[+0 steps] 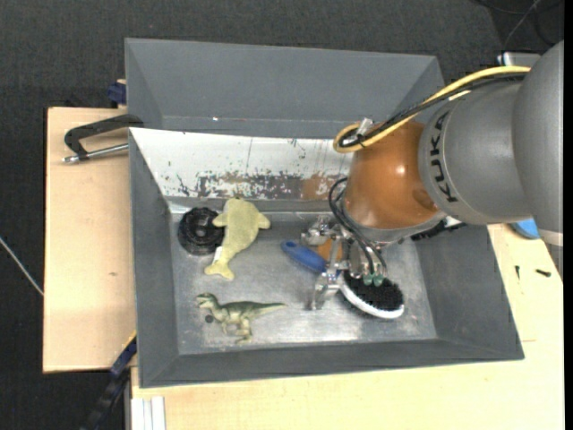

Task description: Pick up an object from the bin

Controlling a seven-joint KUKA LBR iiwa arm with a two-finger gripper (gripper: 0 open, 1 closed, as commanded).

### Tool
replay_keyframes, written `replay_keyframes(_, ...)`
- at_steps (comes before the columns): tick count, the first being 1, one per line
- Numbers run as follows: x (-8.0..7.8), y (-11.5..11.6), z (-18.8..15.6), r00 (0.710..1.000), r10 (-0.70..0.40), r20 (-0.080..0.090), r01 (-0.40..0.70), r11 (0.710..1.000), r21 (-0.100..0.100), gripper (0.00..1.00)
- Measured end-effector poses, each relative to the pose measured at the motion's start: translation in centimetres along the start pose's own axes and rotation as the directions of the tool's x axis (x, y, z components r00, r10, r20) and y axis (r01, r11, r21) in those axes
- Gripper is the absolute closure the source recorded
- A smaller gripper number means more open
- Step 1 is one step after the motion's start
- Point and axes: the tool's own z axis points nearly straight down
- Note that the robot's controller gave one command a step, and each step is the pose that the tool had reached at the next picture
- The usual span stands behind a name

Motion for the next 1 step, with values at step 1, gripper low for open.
replay_keyframes(1, -0.07, 0.26, -0.4, 1.0, -0.004, 0.003, 0.004, 1.0, 0.0, 1.0)
